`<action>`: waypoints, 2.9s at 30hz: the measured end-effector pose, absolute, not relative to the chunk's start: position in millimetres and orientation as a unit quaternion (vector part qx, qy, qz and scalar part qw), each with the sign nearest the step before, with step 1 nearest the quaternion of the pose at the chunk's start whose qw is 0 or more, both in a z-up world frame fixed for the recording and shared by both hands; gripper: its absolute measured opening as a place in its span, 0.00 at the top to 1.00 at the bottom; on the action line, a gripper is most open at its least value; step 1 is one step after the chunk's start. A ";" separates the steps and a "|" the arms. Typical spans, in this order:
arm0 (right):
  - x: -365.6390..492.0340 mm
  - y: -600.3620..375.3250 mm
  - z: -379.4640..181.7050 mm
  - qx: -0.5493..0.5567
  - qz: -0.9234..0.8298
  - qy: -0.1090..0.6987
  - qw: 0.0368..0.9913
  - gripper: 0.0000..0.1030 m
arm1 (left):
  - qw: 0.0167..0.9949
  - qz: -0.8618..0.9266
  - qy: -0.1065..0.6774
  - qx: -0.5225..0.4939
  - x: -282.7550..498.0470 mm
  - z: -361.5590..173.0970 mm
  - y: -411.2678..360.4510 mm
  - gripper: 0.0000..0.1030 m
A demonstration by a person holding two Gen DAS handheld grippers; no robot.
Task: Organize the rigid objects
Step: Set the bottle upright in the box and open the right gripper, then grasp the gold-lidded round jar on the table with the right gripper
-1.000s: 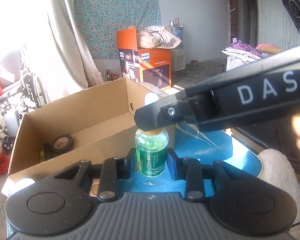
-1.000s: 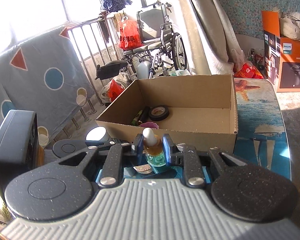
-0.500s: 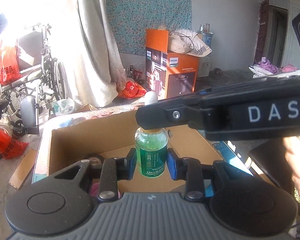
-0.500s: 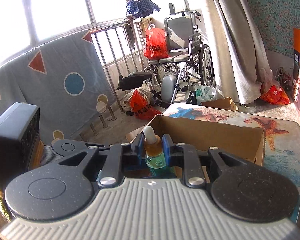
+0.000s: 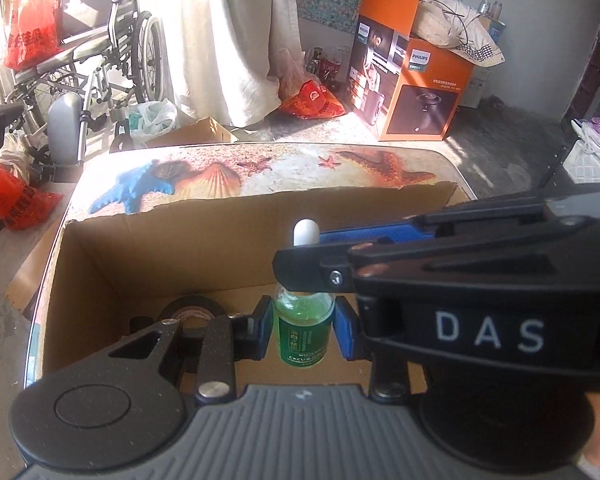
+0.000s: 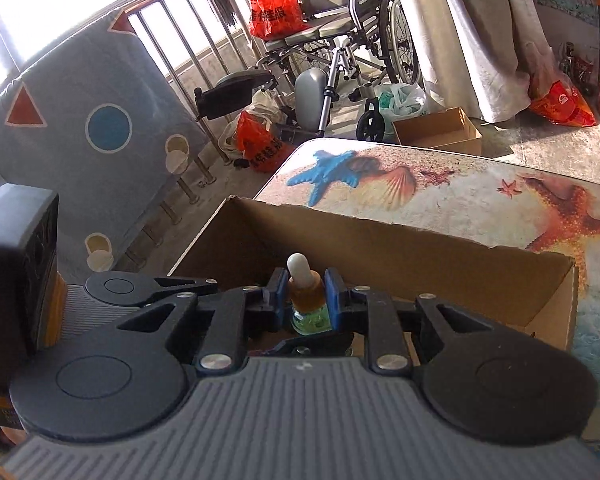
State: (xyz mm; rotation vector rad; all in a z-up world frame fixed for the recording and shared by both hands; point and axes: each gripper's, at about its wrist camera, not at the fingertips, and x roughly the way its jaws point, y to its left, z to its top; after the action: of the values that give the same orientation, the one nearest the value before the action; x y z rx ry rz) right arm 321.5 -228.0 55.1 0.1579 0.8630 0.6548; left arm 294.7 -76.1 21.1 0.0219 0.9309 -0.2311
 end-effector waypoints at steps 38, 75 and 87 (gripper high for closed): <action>120.9 -313.4 81.1 0.205 0.300 0.341 0.867 0.56 | 0.908 -0.182 0.377 0.012 103.2 59.3 -46.7 0.32; 139.2 -245.9 -53.2 0.211 0.270 0.450 0.825 0.60 | 0.891 -0.164 0.404 0.123 81.9 -50.5 -96.2 0.34; 98.0 -308.7 -57.5 0.255 0.219 0.439 0.833 0.60 | 0.872 -0.237 0.399 0.154 63.6 -52.2 -139.1 0.34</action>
State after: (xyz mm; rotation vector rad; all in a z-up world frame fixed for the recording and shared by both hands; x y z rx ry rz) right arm 98.0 -308.7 -57.5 0.5415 0.9306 0.4648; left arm 63.6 -139.1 -52.2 0.3214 0.8334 -0.4952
